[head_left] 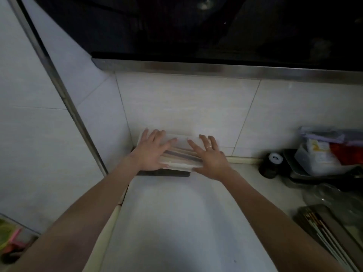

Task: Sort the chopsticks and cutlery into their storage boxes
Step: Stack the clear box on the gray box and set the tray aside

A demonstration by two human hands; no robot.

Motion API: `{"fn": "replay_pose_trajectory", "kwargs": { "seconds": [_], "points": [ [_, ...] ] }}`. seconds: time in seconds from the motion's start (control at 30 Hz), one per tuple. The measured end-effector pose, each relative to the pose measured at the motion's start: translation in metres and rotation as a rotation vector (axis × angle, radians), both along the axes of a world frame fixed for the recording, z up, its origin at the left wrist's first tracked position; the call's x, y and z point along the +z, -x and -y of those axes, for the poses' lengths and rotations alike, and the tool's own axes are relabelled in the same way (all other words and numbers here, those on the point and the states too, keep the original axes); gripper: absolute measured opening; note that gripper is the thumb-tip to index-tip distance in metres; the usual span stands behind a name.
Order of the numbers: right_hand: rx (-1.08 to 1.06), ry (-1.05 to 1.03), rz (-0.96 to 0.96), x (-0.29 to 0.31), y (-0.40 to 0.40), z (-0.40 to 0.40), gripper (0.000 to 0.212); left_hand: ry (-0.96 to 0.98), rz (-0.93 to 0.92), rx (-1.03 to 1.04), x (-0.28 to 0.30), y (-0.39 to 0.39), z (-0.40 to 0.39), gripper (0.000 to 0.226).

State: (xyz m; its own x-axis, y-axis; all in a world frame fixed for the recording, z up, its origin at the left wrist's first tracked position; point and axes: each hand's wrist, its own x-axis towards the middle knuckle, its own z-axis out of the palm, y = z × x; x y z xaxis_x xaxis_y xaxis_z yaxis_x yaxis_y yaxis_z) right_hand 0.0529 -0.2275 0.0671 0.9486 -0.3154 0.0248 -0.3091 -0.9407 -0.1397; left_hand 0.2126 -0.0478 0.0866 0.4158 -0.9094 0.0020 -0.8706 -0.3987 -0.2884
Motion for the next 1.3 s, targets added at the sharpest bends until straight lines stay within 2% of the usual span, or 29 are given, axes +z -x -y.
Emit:
{"fn": "replay_pose_trajectory", "kwargs": {
  "seconds": [0.13,0.2,0.3,0.43,0.5,0.63,0.73,0.77,0.83,0.9,0.97,1.13,1.3],
  "points": [
    [0.023,-0.032,-0.102,-0.008,-0.032,-0.001,0.093,-0.076,-0.095,0.107,-0.012,-0.016,0.0,0.093],
    [0.052,-0.053,-0.117,-0.017,-0.04,-0.002,0.079,-0.12,-0.185,0.174,-0.021,-0.019,-0.004,0.093],
    [0.11,-0.209,-0.026,-0.033,-0.041,-0.004,0.059,-0.142,-0.273,0.27,-0.034,-0.023,-0.015,0.089],
    [0.111,-0.19,0.049,-0.052,-0.031,-0.011,0.081,-0.08,-0.312,0.395,-0.041,-0.028,-0.018,0.069],
    [0.057,-0.126,0.073,-0.053,-0.024,-0.016,0.087,-0.04,-0.3,0.458,-0.041,-0.031,-0.013,0.069],
    [0.033,-0.122,0.127,-0.056,-0.005,-0.027,0.091,-0.013,-0.207,0.515,-0.05,-0.032,-0.004,0.065],
    [0.011,-0.193,0.089,-0.063,0.0,-0.032,0.087,0.028,-0.215,0.585,-0.056,-0.025,0.002,0.069],
    [0.004,-0.218,0.081,-0.063,-0.001,-0.033,0.087,0.058,-0.216,0.592,-0.059,-0.023,0.002,0.071],
    [-0.001,-0.252,0.058,-0.059,-0.006,-0.035,0.087,0.188,-0.138,0.473,-0.066,-0.014,0.001,0.078],
    [-0.012,-0.247,0.008,-0.052,-0.013,-0.034,0.086,0.152,-0.14,0.32,-0.072,0.0,0.001,0.096],
    [-0.025,-0.244,-0.04,-0.047,-0.021,-0.033,0.086,0.119,-0.149,0.256,-0.083,0.012,-0.001,0.107],
    [-0.001,-0.271,-0.151,-0.043,-0.029,-0.031,0.083,0.067,-0.265,0.34,-0.08,0.018,0.007,0.11],
    [0.0,-0.224,-0.148,-0.046,-0.016,-0.03,0.082,-0.004,-0.319,0.393,-0.062,0.019,0.013,0.101]
  ]
}}
